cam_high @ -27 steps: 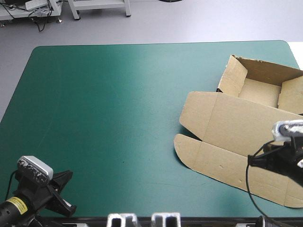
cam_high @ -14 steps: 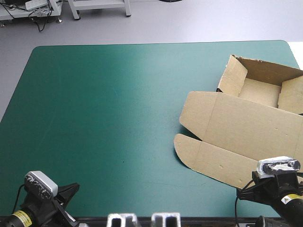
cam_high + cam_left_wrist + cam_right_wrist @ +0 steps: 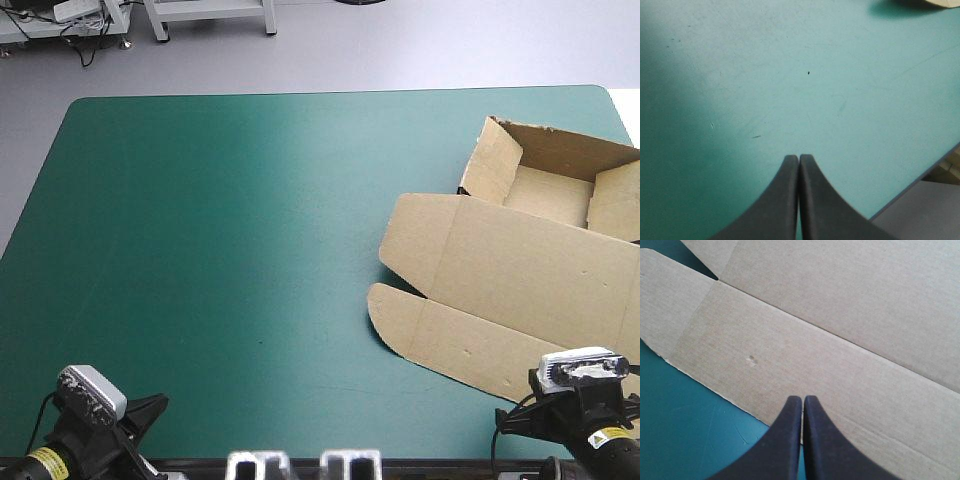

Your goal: Fold the box

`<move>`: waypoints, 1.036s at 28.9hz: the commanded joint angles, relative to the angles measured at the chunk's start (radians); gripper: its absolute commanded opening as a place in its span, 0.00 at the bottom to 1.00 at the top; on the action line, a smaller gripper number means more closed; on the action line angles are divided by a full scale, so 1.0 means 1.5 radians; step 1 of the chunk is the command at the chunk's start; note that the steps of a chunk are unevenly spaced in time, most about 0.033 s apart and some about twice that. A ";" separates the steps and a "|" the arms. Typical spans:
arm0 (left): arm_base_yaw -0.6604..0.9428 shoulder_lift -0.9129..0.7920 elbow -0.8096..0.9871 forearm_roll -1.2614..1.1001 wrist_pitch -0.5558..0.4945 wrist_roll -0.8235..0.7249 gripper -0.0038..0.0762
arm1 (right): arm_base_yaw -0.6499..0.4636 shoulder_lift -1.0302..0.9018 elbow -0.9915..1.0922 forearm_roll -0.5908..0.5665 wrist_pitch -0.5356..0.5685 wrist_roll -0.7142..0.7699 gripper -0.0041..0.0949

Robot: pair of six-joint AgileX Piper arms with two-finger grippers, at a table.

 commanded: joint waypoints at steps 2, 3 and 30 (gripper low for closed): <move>-0.002 0.009 -0.015 -0.017 -0.020 -0.011 0.04 | 0.002 0.009 -0.014 0.016 -0.037 -0.006 0.04; -0.002 0.009 -0.015 -0.017 -0.020 -0.011 0.04 | 0.002 0.009 -0.014 0.016 -0.037 -0.006 0.04; -0.002 0.009 -0.015 -0.017 -0.020 -0.011 0.04 | 0.002 0.009 -0.014 0.016 -0.037 -0.006 0.02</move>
